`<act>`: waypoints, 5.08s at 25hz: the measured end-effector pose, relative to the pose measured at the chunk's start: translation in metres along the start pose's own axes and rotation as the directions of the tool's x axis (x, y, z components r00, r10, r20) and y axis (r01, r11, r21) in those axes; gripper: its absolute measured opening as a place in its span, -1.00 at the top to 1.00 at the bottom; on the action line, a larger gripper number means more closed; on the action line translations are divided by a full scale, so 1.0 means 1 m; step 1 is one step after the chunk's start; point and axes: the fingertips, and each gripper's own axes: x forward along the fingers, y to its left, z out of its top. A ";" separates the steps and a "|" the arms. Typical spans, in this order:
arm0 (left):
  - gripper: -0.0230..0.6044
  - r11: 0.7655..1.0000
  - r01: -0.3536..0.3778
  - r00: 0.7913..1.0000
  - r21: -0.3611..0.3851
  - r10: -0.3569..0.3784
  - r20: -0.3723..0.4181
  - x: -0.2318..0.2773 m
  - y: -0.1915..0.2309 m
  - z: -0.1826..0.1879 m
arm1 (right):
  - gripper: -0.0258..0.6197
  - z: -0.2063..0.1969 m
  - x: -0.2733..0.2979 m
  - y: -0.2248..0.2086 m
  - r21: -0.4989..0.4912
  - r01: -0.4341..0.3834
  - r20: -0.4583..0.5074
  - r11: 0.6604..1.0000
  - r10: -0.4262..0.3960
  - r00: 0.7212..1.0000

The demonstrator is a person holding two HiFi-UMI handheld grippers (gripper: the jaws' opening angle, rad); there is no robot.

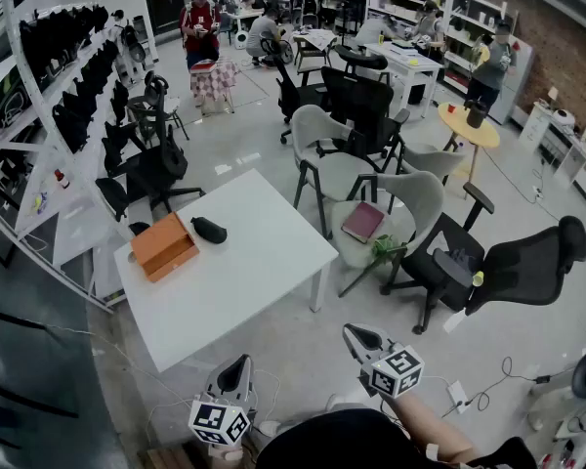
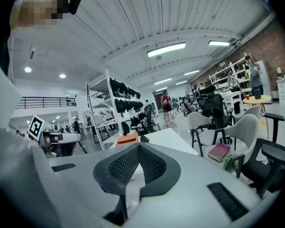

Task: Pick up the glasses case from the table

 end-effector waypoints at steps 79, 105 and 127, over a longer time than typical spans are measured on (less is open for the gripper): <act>0.87 0.551 -0.774 0.628 -0.313 0.732 -0.263 0.170 0.250 -0.019 | -0.16 -0.073 0.645 -0.065 -0.071 -0.603 -0.663 0.795 0.414 0.624; 0.87 0.478 -0.808 0.572 -0.345 0.778 -0.261 0.100 0.235 -0.038 | -0.15 -0.125 0.669 -0.053 -0.182 -0.523 -0.714 0.832 0.254 0.653; 0.87 0.784 -0.572 0.817 -0.242 0.570 -0.083 0.178 0.302 0.032 | -0.14 0.056 0.545 -0.040 -0.128 -0.529 -0.464 0.839 0.421 0.780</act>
